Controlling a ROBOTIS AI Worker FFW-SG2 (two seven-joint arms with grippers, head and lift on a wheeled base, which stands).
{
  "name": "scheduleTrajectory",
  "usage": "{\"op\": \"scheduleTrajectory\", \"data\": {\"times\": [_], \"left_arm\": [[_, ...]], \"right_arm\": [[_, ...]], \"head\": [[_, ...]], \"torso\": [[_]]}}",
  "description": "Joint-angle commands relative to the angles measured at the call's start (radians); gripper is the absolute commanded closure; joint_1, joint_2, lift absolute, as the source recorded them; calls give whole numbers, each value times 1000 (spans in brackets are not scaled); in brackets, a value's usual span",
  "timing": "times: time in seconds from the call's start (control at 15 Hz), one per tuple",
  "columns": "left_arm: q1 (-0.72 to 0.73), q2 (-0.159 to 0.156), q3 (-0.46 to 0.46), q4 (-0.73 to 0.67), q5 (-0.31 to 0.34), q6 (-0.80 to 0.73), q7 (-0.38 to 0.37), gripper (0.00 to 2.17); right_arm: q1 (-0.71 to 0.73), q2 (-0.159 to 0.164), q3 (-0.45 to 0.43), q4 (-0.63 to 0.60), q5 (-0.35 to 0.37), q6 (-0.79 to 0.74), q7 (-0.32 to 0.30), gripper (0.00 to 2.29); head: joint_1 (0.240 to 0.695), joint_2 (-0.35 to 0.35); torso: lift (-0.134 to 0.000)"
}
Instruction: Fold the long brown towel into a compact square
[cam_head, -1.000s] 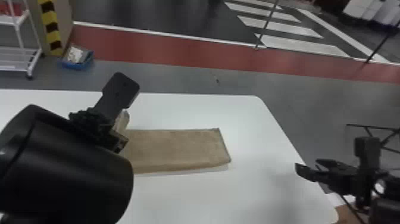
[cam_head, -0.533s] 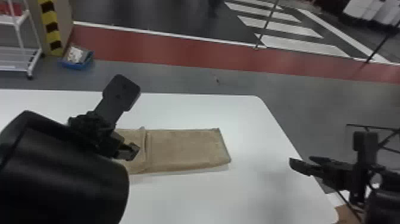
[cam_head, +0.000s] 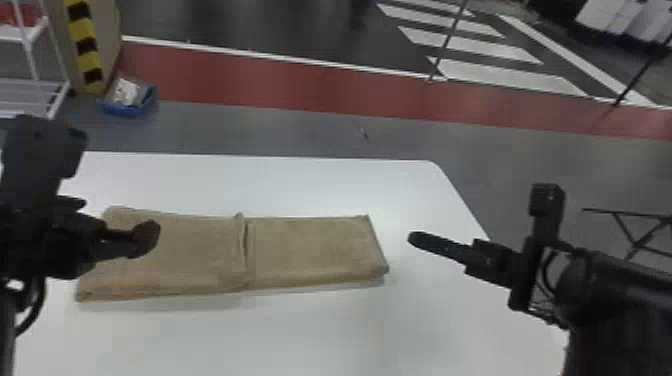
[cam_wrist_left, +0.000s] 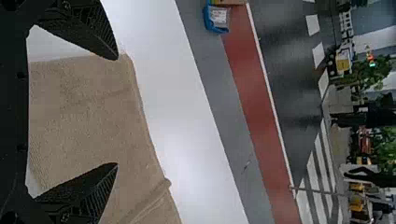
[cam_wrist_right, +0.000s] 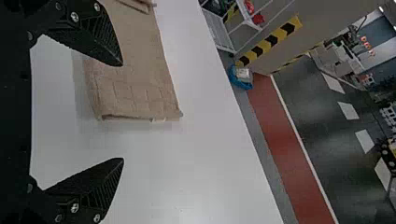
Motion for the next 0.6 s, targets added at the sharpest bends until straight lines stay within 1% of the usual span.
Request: {"op": "scheduleTrajectory", "data": {"times": [0.0, 0.07, 0.13, 0.2, 0.27, 0.4, 0.47, 0.53], "left_arm": [[74, 11, 152, -30, 96, -85, -9, 87], [109, 19, 212, -36, 133, -131, -16, 90], [139, 20, 264, -39, 157, -173, -33, 90], [161, 29, 304, -40, 174, -216, -41, 90], [178, 34, 344, -40, 205, -241, -46, 90], [207, 37, 406, -39, 255, -302, -52, 90], [218, 40, 433, -37, 280, -324, -55, 90], [225, 40, 445, -36, 291, -336, -56, 90]], "right_arm": [[-51, 53, 116, -6, 8, 76, -38, 181], [-62, 60, 172, -8, 12, 81, -69, 181], [-70, 60, 225, -6, 13, 79, -94, 181], [-74, 60, 266, -3, 12, 79, -118, 181], [-77, 60, 307, 9, 5, 67, -150, 181], [-87, 60, 364, 48, -2, 51, -196, 188], [-94, 60, 386, 74, -5, 45, -204, 198], [-102, 60, 403, 101, -4, 36, -218, 218]], "head": [[695, -231], [695, -191], [695, -143], [695, -105], [695, -33], [695, 25], [695, 51], [695, 72]], "torso": [[-125], [-125], [-125], [-125], [-125], [-125], [-125], [-125]]}}
